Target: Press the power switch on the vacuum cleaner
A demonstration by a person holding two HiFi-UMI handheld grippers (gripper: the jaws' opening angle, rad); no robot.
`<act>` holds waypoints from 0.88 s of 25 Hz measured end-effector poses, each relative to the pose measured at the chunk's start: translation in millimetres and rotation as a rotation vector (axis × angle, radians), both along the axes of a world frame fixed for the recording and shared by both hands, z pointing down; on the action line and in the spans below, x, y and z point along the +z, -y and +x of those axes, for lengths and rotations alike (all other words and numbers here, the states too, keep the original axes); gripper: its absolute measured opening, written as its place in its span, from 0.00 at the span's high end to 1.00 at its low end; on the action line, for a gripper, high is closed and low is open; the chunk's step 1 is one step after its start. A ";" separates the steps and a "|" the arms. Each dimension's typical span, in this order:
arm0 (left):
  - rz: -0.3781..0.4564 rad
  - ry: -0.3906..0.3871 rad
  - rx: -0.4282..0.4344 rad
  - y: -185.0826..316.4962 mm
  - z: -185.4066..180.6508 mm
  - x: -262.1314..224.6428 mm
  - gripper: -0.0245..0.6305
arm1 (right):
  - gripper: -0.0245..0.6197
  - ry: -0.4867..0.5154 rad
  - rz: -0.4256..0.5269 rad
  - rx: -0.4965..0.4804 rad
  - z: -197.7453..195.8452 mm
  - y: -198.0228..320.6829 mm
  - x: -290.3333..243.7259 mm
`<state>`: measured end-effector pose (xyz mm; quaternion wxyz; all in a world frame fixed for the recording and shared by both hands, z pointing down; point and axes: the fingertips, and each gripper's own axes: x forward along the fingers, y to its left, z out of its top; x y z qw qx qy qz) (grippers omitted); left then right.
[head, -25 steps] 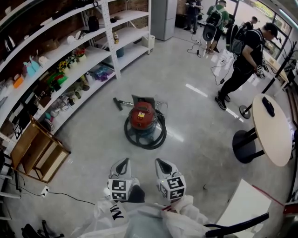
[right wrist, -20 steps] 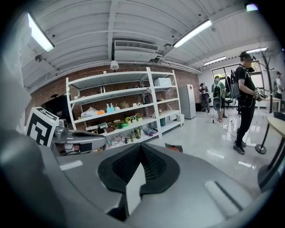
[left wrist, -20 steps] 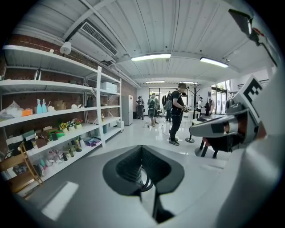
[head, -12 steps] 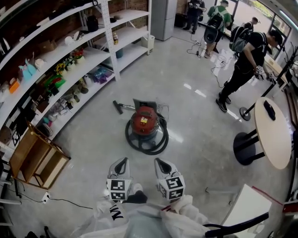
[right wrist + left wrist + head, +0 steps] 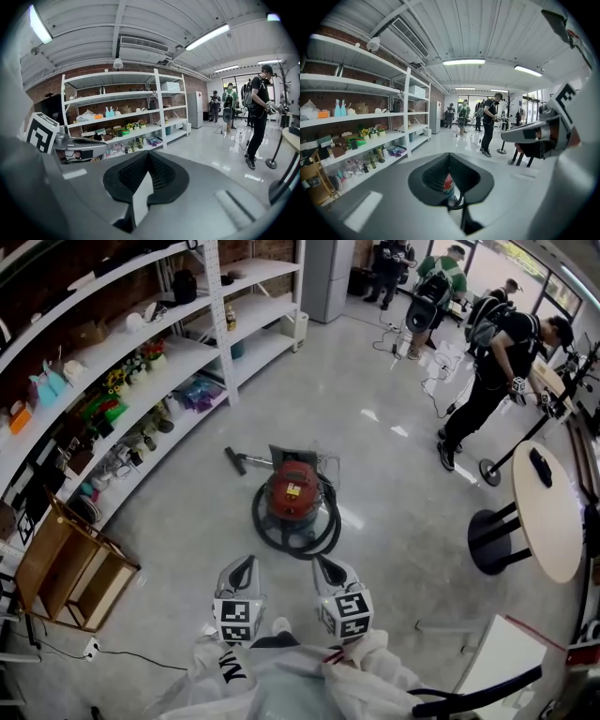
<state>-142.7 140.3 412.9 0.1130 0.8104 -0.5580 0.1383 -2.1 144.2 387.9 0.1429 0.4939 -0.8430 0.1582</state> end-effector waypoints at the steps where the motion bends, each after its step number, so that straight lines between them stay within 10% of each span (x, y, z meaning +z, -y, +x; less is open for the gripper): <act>1: -0.001 -0.002 -0.001 2.3 -3.8 0.4 0.96 | 0.96 -0.003 0.002 0.005 -1.8 3.0 -1.1; 22: 0.031 -0.014 -0.016 20.1 -32.8 -0.5 0.96 | 0.96 -0.052 0.004 0.007 -21.9 19.6 -5.3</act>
